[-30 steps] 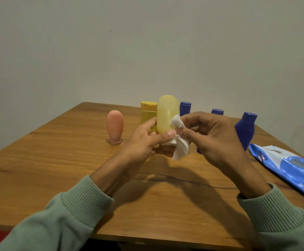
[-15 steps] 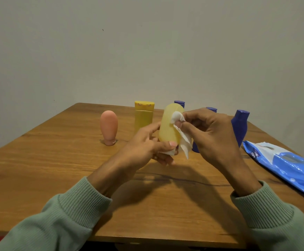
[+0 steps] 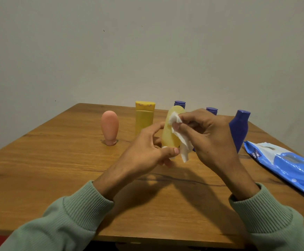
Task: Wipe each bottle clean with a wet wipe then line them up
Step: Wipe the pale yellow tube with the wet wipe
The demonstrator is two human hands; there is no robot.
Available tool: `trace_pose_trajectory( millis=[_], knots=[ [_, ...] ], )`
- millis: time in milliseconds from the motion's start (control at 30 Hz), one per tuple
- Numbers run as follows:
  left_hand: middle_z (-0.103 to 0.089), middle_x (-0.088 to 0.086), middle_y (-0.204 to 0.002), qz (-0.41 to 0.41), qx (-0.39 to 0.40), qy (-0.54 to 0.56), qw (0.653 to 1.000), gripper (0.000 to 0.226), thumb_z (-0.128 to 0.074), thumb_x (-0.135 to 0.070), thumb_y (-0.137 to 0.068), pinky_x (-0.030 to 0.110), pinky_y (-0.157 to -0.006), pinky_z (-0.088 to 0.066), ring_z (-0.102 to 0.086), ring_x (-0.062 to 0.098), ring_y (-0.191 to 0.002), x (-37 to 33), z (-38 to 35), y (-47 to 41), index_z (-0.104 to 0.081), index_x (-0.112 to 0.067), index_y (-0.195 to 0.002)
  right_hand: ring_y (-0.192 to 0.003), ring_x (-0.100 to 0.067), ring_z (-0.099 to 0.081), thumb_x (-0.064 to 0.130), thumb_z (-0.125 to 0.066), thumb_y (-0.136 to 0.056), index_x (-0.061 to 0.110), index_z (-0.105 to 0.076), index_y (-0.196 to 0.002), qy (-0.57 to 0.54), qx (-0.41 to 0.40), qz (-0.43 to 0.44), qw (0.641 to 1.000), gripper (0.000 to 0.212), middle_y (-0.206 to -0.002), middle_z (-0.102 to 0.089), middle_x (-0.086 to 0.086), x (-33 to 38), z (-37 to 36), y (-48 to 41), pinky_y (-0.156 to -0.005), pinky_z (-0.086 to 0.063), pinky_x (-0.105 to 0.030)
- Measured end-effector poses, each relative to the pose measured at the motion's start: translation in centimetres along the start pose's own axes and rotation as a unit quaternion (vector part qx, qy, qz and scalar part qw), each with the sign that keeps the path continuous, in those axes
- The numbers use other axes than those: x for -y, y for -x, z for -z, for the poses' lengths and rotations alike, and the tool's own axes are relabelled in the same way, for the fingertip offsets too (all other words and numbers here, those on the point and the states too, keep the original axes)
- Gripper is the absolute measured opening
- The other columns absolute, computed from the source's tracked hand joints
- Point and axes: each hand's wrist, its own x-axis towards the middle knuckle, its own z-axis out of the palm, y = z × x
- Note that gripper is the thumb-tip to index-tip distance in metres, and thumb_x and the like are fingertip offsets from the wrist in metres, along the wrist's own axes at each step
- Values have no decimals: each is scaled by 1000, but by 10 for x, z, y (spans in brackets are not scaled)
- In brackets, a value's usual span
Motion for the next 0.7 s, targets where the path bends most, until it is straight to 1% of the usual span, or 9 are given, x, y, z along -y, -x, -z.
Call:
trace_pose_trajectory(
  millis=[67,133,200,233,300,400,533,600,700],
  knots=[
    [-67,3,-102,-6,-11,-18,1000,58,-72,-11,-84,24,-60,-55,-70,23,-78,-1,-1,1,-49,-29,-134,-89,-1,-59,21,-68,-83,23,-67,-104,1,10,16,1000,21,-92,-58,21,1,-1,1,-70,-51,-14],
    [-67,2,-103,-15,-12,-35,999,52,-72,-10,-84,24,-59,-56,-69,23,-78,-2,-2,2,-52,-32,-127,-87,-1,-58,19,-69,-84,26,-65,-104,5,-22,24,999,21,-91,-58,19,0,0,0,-68,-51,-13],
    [-66,0,-106,-14,-6,-54,998,51,-72,-12,-85,24,-61,-57,-69,23,-80,-3,-4,3,-51,-35,-125,-86,1,-57,18,-68,-84,26,-64,-105,21,-63,38,997,23,-90,-57,15,0,-1,0,-68,-48,-10],
    [-65,0,-108,-12,-5,-65,998,52,-72,-13,-85,25,-62,-58,-69,22,-80,-2,-4,3,-50,-34,-127,-86,2,-56,18,-68,-84,23,-65,-106,30,-72,45,996,23,-91,-57,12,1,-1,1,-69,-47,-8],
    [-64,2,-108,-12,-9,-83,996,55,-72,-15,-85,31,-66,-60,-70,21,-76,-1,-4,3,-47,-34,-130,-87,4,-55,16,-67,-84,16,-67,-108,37,-66,57,996,24,-93,-56,9,2,-4,3,-69,-45,-6],
    [-66,2,-103,-20,-15,-106,994,50,-72,-19,-85,41,-70,-60,-71,19,-71,2,-3,3,-48,-34,-125,-85,5,-54,14,-68,-83,12,-68,-107,52,-63,67,994,24,-93,-56,7,3,-3,3,-68,-44,-5],
    [-61,-2,-114,-23,-2,-134,991,57,-73,-25,-84,40,-71,-60,-68,22,-84,4,-6,3,-45,-32,-134,-82,2,-56,16,-68,-84,14,-68,-106,70,-112,48,990,21,-94,-59,6,1,2,-1,-69,-45,-6],
    [-59,-2,-117,-20,-4,-125,992,60,-73,-24,-84,41,-71,-61,-69,22,-83,4,-7,4,-43,-31,-136,-84,3,-56,15,-67,-84,18,-66,-107,64,-94,53,992,22,-95,-58,6,3,0,1,-70,-45,-6],
    [-59,-5,-112,-18,-7,-114,993,60,-72,-21,-85,43,-71,-60,-71,19,-75,3,-7,5,-43,-32,-135,-88,6,-55,15,-67,-84,19,-66,-108,67,-38,75,994,24,-95,-57,9,6,-4,6,-71,-45,-5]
  ],
)
